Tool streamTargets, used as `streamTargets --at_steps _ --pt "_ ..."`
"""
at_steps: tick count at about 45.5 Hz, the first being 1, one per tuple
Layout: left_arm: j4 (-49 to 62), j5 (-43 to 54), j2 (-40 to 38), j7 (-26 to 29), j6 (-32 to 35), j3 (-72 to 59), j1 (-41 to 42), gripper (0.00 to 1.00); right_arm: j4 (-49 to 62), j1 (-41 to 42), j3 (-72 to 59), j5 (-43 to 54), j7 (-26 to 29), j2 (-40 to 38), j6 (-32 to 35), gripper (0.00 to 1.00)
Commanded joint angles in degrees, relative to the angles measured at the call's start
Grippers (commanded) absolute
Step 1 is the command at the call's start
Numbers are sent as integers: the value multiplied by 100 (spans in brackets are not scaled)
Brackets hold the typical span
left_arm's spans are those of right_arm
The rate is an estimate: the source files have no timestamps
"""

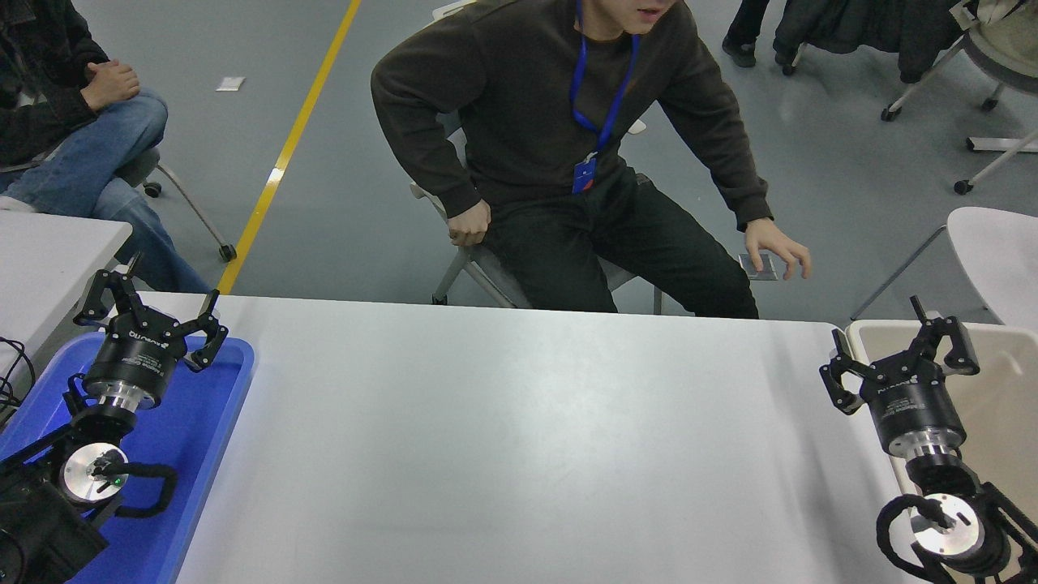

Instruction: Clean the table surface

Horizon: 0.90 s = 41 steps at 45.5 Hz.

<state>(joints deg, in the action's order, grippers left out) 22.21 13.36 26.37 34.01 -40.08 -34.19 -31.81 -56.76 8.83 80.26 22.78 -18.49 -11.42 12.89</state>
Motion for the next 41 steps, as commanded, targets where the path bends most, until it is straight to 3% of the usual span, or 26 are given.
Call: streamTargets --at_steps 1,14,41 --pt "3 0 0 0 1 0 0 100 -213 -154 737 921 504 544 116 99" --pt "3 0 0 0 1 0 0 100 -248 -171 579 974 152 535 161 99" --pt "3 0 0 0 1 0 0 100 -152 -250 605 1317 -6 447 -111 99"
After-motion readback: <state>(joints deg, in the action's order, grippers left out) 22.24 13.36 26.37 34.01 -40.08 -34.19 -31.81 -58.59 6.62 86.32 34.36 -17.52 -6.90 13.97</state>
